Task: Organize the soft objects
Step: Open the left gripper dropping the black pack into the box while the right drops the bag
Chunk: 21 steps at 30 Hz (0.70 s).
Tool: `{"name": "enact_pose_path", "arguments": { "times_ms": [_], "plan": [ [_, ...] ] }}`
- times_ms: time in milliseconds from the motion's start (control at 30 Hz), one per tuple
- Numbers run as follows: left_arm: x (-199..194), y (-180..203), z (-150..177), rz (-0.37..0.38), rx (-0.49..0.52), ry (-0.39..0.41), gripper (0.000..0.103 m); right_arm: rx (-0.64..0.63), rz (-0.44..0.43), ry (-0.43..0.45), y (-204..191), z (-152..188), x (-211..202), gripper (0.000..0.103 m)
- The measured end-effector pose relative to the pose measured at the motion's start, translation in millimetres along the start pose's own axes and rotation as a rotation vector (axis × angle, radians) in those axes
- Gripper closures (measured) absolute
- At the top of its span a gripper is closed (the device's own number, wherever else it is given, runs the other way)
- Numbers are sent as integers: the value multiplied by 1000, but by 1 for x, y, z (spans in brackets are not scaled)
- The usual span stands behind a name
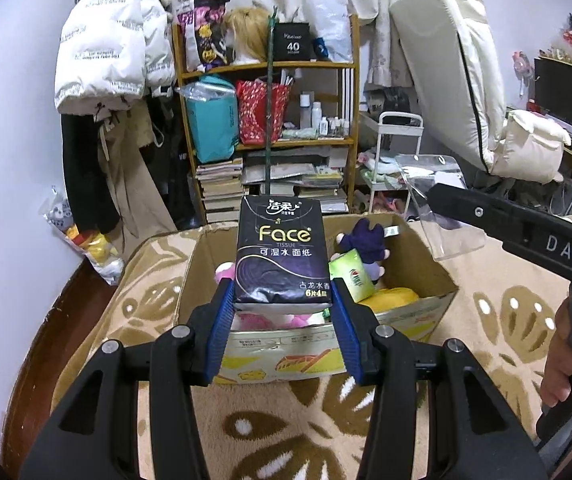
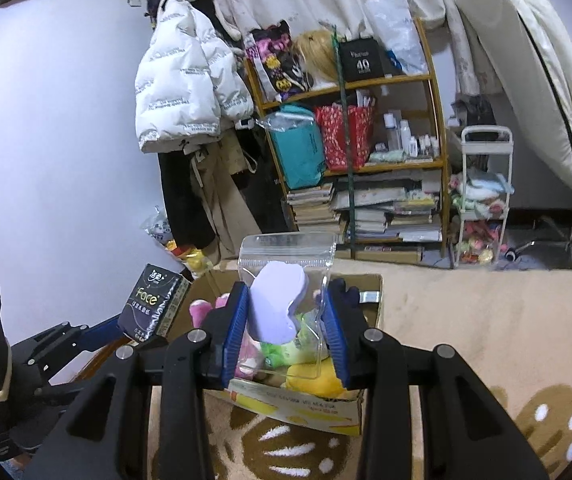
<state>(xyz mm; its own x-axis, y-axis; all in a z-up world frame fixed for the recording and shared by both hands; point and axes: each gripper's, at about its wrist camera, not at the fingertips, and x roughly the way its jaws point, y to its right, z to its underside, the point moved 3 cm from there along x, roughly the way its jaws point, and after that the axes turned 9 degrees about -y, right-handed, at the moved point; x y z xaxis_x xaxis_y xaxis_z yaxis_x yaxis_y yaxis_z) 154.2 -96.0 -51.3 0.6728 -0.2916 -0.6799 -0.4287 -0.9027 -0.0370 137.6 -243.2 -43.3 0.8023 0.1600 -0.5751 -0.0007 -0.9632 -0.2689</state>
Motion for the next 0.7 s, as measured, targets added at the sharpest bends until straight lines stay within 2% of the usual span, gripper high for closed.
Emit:
{"name": "enact_pose_path", "arguments": {
  "times_ms": [333,500,700],
  "plan": [
    [27,-9,7,-24,-20,-56,56,32,-18,-127,10,15,41,63],
    [26,-10,9,-46,-25,-64,52,2,3,-158,5,19,43,63],
    [19,-11,9,-65,-22,-51,46,3,6,-154,3,20,38,62]
  ]
}}
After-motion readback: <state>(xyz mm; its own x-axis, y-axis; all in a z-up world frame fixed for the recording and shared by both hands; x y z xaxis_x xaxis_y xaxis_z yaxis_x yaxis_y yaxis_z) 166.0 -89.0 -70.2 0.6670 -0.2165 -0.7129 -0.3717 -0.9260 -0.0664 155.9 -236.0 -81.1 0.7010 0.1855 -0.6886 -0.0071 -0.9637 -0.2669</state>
